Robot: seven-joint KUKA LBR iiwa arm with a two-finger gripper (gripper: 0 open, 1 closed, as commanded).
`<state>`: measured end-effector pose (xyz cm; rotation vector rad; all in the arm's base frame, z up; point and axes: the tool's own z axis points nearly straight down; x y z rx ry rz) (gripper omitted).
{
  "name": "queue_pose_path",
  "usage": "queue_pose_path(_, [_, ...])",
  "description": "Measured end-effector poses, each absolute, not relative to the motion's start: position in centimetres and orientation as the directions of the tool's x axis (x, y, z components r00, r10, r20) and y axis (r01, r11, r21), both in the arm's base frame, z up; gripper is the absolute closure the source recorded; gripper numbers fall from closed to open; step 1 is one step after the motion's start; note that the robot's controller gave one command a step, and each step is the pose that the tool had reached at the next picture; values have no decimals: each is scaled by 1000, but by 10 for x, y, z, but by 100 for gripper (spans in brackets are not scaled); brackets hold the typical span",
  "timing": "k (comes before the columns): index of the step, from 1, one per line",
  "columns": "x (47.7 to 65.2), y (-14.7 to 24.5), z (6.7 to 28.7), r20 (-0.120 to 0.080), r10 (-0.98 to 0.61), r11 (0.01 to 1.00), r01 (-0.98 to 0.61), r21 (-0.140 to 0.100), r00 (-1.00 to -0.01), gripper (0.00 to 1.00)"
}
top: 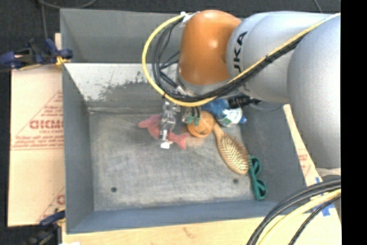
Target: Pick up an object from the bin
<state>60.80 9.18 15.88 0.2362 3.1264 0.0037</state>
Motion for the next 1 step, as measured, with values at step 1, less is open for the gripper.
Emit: queue_pose_path(1, [608,92,172,-5,150,989,150,3,-989,100])
